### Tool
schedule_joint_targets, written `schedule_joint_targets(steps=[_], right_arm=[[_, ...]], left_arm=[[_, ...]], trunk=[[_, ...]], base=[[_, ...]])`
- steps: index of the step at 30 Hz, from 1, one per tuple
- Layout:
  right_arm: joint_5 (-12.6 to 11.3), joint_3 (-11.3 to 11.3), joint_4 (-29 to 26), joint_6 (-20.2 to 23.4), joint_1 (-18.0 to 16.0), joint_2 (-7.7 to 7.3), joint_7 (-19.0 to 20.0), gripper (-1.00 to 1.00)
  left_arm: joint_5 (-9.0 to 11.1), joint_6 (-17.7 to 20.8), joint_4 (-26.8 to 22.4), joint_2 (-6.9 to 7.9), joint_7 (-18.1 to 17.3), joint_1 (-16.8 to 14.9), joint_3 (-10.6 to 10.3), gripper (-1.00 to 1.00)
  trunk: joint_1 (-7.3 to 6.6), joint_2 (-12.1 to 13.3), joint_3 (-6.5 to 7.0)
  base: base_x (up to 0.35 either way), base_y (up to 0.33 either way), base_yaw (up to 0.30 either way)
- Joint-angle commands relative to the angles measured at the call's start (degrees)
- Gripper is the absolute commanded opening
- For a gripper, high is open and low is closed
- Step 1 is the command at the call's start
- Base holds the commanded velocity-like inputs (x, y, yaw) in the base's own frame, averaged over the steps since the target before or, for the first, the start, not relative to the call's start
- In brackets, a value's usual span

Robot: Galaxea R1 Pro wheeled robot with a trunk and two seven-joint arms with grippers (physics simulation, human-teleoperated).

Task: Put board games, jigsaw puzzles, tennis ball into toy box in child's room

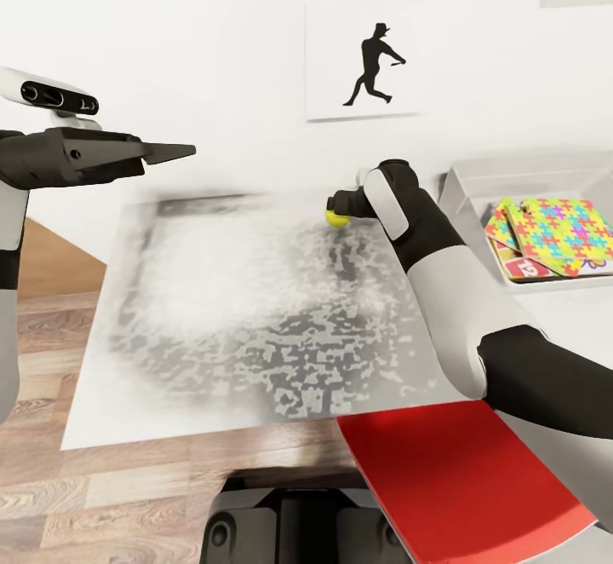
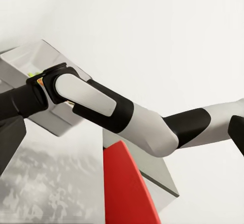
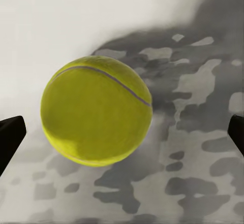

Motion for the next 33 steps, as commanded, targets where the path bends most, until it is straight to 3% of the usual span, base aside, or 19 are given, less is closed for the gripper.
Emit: schedule_joint_targets(steps=[1, 26, 33], right_arm=[[-0.5, 0.1, 0.0, 0.1, 0.0, 0.0, -0.5, 1.0], [-0.5, 0.1, 0.0, 0.1, 0.0, 0.0, -0.5, 1.0], [-0.5, 0.1, -0.1, 0.1, -0.1, 0.0, -0.5, 1.0]], left_arm=[[0.1, 0.6, 0.0, 0.06, -0.2, -0.1, -0.1, 1.0], [0.1, 0.6, 0.0, 0.06, -0.2, -0.1, 0.0, 1.0], [0.1, 0.6, 0.0, 0.06, -0.2, 0.0, 0.0, 1.0]], trunk=[[0.03, -0.1, -0.08], [0.03, -0.1, -0.08], [0.03, -0.1, -0.08]], base=[[-0.047, 0.052, 0.0], [-0.006, 0.007, 0.0], [0.0, 0.13, 0.0]])
